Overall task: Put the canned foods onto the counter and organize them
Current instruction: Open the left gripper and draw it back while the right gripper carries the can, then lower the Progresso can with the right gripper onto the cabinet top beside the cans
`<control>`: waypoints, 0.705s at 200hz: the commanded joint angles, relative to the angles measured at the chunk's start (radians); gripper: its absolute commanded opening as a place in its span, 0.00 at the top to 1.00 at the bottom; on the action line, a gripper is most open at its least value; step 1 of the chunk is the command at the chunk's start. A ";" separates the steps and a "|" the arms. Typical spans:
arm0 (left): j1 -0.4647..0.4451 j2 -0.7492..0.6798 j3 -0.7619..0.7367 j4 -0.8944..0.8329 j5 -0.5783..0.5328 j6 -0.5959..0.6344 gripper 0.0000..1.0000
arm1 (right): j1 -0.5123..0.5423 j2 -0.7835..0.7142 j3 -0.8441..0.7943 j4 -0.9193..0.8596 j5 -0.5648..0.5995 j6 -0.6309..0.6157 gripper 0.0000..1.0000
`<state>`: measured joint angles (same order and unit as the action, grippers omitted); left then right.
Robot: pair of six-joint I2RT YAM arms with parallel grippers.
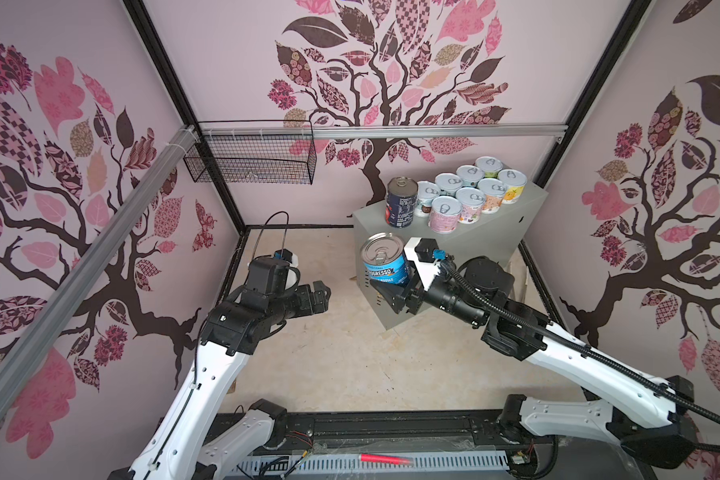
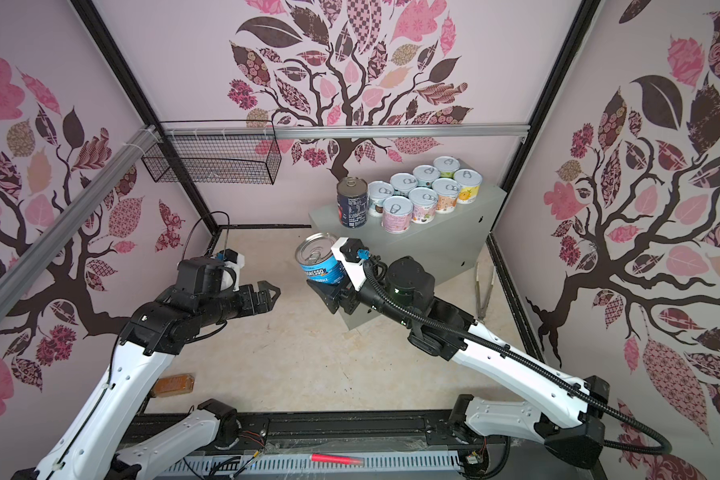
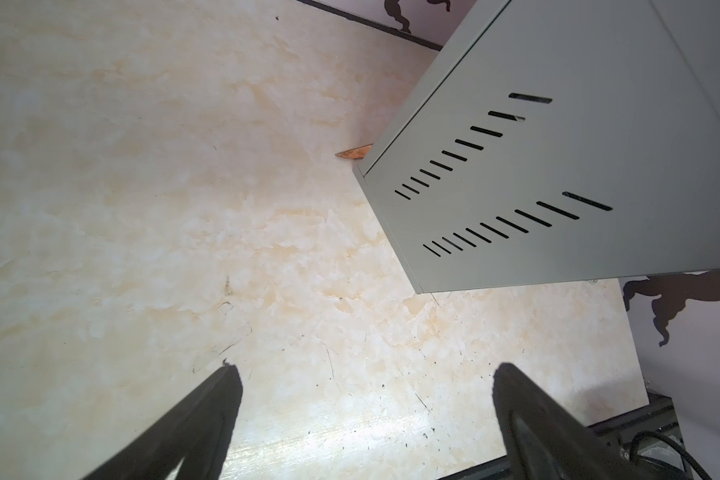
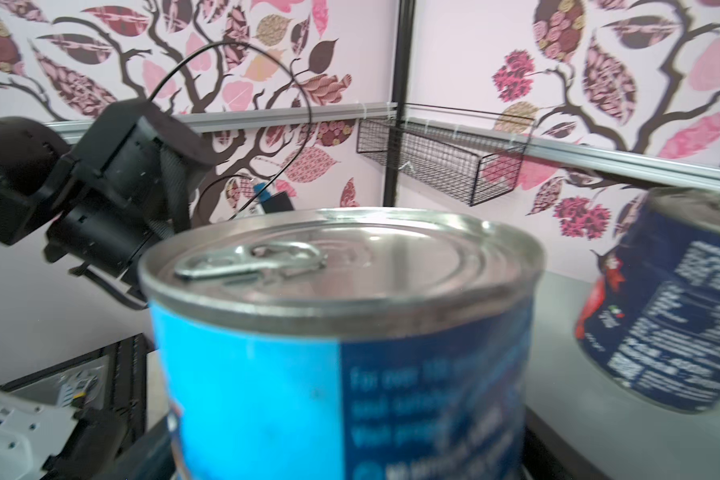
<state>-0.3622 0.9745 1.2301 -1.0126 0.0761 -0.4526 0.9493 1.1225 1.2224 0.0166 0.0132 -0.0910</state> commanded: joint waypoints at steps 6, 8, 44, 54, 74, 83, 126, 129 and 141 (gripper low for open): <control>0.005 -0.012 -0.041 0.059 0.015 0.015 0.02 | -0.063 -0.042 0.071 0.210 0.100 -0.012 0.54; 0.005 -0.011 -0.041 0.059 0.012 0.017 0.02 | -0.070 -0.041 0.072 0.213 0.105 -0.008 0.54; 0.006 -0.016 -0.069 0.086 0.031 0.033 0.02 | -0.199 0.004 0.083 0.255 0.191 0.077 0.56; 0.006 -0.015 -0.073 0.089 0.035 0.039 0.02 | -0.208 0.016 0.069 0.288 0.222 0.060 0.57; 0.006 -0.015 -0.072 0.089 0.035 0.057 0.02 | -0.234 0.036 0.045 0.348 0.211 0.063 0.56; 0.005 -0.018 -0.072 0.092 0.042 0.061 0.02 | -0.243 0.044 0.036 0.374 0.211 0.067 0.56; 0.006 -0.023 -0.073 0.092 0.055 0.073 0.02 | -0.275 0.088 0.004 0.461 0.193 0.098 0.55; 0.006 -0.023 -0.075 0.094 0.057 0.070 0.02 | -0.275 0.090 0.002 0.465 0.193 0.099 0.55; 0.006 -0.028 -0.086 0.103 0.076 0.062 0.02 | -0.276 0.101 -0.003 0.482 0.186 0.098 0.55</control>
<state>-0.3595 0.9661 1.1816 -0.9394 0.1204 -0.3985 0.6819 1.2190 1.1942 0.2604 0.2115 -0.0135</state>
